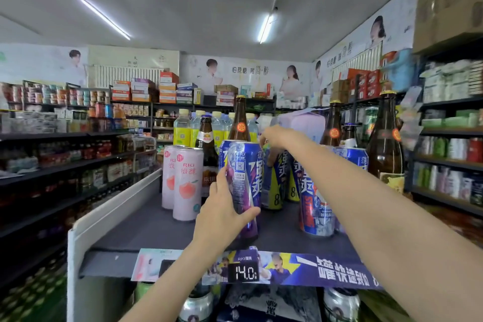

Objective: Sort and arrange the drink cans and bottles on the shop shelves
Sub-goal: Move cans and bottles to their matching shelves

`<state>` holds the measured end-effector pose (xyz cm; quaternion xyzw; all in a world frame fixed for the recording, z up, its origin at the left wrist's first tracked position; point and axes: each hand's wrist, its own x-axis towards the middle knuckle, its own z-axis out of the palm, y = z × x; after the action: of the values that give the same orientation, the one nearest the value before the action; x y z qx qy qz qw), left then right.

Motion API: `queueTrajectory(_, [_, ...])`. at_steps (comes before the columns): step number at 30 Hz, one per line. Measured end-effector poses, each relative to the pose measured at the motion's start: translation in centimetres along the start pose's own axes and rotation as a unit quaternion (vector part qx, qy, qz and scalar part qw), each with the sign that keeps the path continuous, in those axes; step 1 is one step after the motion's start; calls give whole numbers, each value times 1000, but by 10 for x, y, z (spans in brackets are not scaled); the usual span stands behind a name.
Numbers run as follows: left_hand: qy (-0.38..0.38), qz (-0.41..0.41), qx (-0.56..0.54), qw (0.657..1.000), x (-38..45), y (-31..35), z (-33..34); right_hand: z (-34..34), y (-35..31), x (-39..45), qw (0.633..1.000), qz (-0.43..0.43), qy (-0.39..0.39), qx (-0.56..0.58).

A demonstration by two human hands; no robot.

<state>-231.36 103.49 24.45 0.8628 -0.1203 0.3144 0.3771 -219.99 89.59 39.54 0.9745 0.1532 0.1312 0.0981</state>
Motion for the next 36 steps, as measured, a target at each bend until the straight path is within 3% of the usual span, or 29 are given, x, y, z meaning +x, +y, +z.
queueTrajectory(7, [0, 7, -11, 1000, 1, -6, 1, 9, 7, 13, 999, 39, -24, 5])
queueTrajectory(10, [-2, 6, -8, 1000, 0, -6, 0, -13, 13, -14, 999, 41, -6, 4])
queueTrajectory(12, [5, 10, -4, 1000, -2, -5, -1, -34, 22, -48, 998, 14, 2, 61])
queueTrajectory(15, [18, 8, -6, 1000, -4, -3, -1, -40, 42, -97, 989, -19, -77, 128])
queueTrajectory(17, [23, 12, 16, 1000, -5, 1, 2, -27, 53, -113, 990, -26, -109, 80])
queueTrajectory(23, [5, 37, 94, 995, -5, 15, 11, -12, 59, -101, 993, -87, -32, 78])
queueTrajectory(29, [4, 44, 138, 989, -4, 26, 21, 2, 49, -52, 994, -55, -11, 98])
queueTrajectory(36, [0, 30, 83, 996, 1, 27, 34, 7, 56, -53, 996, -41, -4, 78])
